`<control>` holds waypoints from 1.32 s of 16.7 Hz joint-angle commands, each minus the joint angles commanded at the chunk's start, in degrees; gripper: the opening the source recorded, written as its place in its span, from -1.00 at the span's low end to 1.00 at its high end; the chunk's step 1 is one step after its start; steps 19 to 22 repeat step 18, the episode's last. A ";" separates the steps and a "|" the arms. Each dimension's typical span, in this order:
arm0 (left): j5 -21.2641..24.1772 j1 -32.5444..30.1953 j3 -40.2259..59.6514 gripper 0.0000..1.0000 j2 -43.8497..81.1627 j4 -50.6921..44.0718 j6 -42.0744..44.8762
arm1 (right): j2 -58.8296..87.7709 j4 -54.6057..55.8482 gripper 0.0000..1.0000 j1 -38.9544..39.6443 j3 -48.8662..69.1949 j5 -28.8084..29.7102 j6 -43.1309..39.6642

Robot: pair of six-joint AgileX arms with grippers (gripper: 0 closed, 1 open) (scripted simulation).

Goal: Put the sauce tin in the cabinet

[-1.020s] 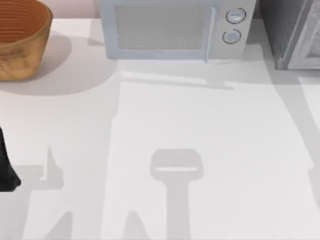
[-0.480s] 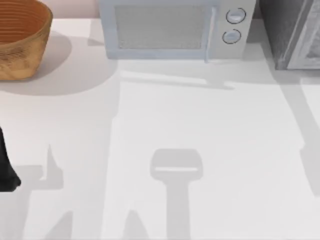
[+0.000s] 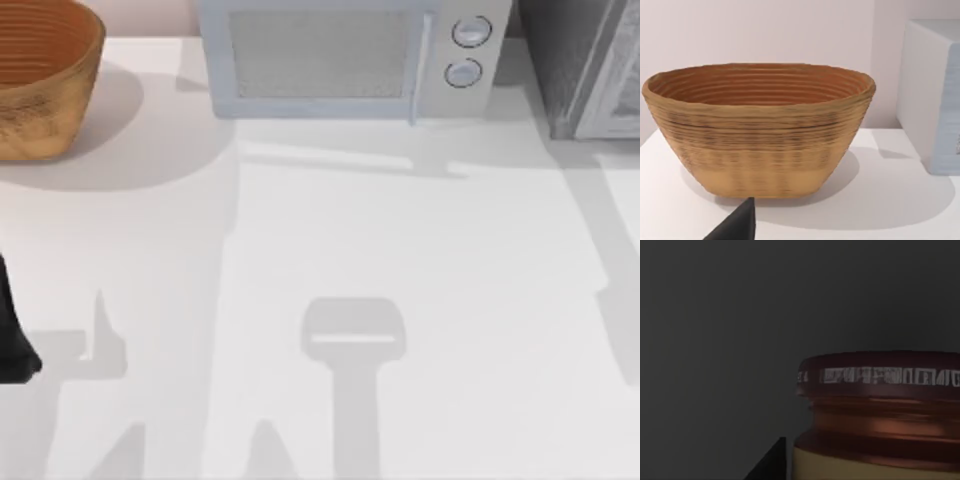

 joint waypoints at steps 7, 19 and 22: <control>0.00 0.00 0.00 1.00 0.00 0.00 0.00 | 0.00 0.00 0.21 0.00 0.00 0.00 0.00; 0.00 0.00 0.00 1.00 0.00 0.00 0.00 | 0.00 0.00 1.00 0.00 0.00 0.00 0.00; 0.00 0.00 0.00 1.00 0.00 0.00 0.00 | 0.00 0.00 1.00 0.00 0.00 0.00 0.00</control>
